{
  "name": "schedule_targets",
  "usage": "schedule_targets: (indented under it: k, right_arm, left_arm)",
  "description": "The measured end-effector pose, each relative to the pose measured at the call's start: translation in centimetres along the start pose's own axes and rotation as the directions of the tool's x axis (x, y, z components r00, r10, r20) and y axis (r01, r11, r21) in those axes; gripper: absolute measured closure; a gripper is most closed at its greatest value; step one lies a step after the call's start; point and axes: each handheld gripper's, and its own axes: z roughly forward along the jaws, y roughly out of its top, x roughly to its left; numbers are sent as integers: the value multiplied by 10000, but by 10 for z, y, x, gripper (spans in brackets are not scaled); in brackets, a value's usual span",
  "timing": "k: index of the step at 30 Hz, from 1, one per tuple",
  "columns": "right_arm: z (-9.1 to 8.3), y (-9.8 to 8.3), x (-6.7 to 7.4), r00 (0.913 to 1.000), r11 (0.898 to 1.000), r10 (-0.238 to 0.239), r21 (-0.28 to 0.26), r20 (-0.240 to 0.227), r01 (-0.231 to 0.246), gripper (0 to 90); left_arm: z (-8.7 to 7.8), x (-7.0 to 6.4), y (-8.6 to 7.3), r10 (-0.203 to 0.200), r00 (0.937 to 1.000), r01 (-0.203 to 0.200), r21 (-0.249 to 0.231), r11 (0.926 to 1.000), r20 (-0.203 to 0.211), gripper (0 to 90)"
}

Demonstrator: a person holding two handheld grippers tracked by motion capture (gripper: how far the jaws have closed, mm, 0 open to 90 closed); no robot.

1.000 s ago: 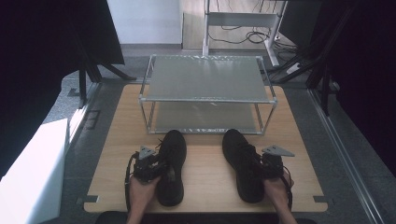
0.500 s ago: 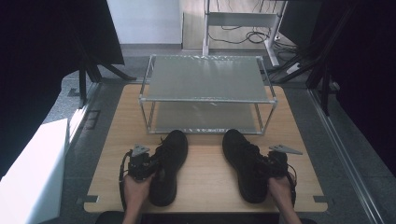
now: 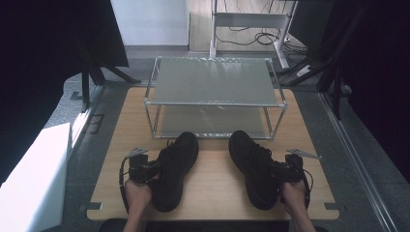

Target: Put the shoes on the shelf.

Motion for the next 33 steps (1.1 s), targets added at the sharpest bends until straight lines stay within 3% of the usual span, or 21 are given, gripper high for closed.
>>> schedule_targets:
  k: [3,8,10,16,22,26,33]
  right_arm:
    - [-3,2,0,9989,9994,338,-113,-328,-342,727]
    - [-6,6,-1,9947,9969,692,-317,-759,-717,727]
    - [-7,8,0,9887,9931,1037,-440,-1080,-1089,727]
    - [-11,13,2,9763,9865,1385,-639,-1664,-1508,726]
    - [-16,21,9,9690,9827,1443,-861,-2003,-1642,726]
    - [-18,28,15,9678,9818,1304,-1081,-2154,-1563,726]
    - [-18,35,27,9573,9769,1449,-1176,-2501,-1786,726]
  left_arm:
    - [-2,-5,2,62,10000,-62,-149,9999,-7,808]
    - [-6,-12,6,-200,9984,233,-631,9977,520,807]
    - [-9,-15,10,-312,9965,375,-815,9960,779,806]
    - [-11,-23,16,-357,9922,489,-1097,9928,1191,804]
    - [-11,-26,21,-690,9815,918,-1228,9882,1786,804]
    - [-12,-30,24,-762,9784,1043,-1407,9845,1924,804]
    - [-15,-35,30,-913,9706,1315,-1731,9761,2226,803]
